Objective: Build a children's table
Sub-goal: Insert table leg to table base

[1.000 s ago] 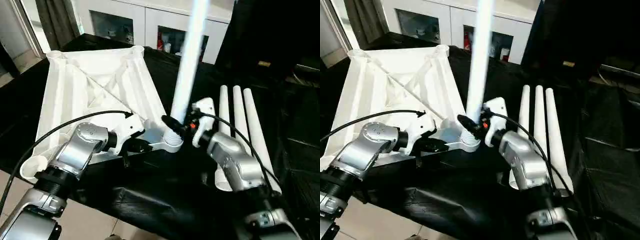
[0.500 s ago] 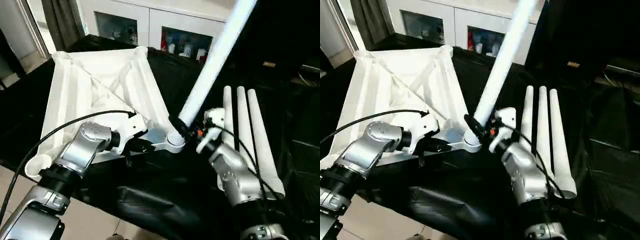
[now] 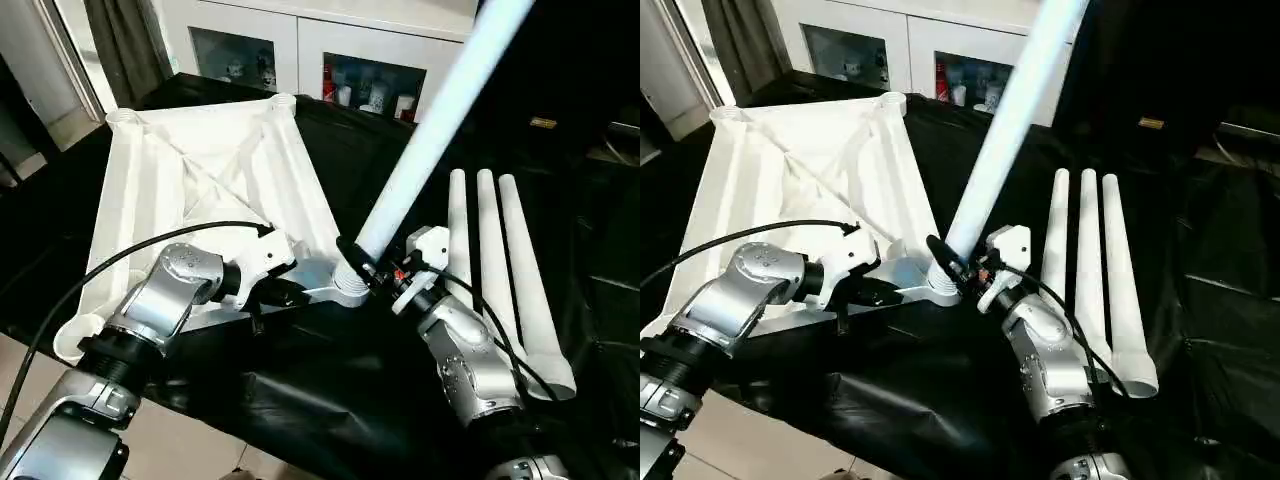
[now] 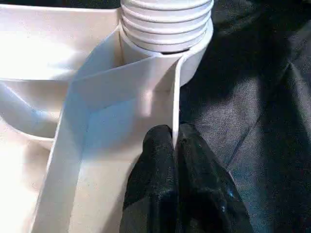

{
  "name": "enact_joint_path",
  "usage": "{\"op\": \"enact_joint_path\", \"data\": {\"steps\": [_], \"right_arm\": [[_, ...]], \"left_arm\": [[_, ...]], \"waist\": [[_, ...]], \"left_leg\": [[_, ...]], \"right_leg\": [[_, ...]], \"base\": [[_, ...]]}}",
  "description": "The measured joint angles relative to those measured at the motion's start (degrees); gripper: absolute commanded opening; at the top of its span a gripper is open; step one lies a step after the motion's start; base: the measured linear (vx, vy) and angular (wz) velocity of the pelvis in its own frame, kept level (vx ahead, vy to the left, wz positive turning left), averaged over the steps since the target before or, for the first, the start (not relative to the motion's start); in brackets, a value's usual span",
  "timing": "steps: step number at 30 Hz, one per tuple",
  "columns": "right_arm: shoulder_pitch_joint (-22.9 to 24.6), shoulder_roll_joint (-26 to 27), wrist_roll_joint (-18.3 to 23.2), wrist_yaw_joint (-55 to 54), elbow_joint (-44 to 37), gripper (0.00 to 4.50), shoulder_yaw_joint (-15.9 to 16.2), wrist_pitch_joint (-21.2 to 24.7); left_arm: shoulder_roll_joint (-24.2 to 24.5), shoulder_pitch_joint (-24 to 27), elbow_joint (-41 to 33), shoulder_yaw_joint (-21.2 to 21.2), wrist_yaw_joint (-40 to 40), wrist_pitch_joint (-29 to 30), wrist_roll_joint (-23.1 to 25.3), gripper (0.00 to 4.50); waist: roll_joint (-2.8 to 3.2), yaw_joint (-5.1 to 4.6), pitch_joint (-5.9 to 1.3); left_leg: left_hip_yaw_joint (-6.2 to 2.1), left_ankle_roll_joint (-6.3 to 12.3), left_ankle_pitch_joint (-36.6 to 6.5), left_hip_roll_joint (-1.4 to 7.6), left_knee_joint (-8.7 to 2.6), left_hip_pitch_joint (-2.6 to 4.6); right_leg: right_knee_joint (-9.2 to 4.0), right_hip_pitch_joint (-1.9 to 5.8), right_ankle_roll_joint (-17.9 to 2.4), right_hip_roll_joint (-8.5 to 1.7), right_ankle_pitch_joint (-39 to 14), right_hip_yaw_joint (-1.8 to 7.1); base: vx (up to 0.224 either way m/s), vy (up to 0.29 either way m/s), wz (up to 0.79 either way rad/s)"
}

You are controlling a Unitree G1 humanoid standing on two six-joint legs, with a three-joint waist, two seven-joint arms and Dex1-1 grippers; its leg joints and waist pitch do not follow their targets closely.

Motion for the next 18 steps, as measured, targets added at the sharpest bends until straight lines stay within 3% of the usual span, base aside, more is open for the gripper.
{"op": "enact_joint_path", "data": {"steps": [9, 18], "right_arm": [[-0.83, -2.43, -2.02, 3.3, 0.25, 1.89, 1.71, -1.44], [-2.7, -4.88, -3.62, 7.92, 1.82, 1.89, 3.14, -1.03]], "left_arm": [[0.07, 0.02, -0.04, -0.15, -0.02, -0.08, 0.04, 0.0], [0.42, 0.77, -0.38, -0.21, 0.02, -0.57, 0.09, 0.0]], "waist": [[-0.08, -0.03, -0.1], [-1.17, -0.22, -0.77]], "left_leg": [[0.01, 0.01, 0.0, -0.01, -0.07, 0.02], [0.03, 0.01, 0.0, 0.0, -0.16, 0.04]], "right_leg": [[-0.1, 0.04, 0.0, 0.0, 0.0, -0.01], [-0.15, 0.04, -0.03, 0.01, -0.03, -0.02]], "base": [[0.0, 0.0, 0.0], [0.0, 0.0, 0.0]]}}
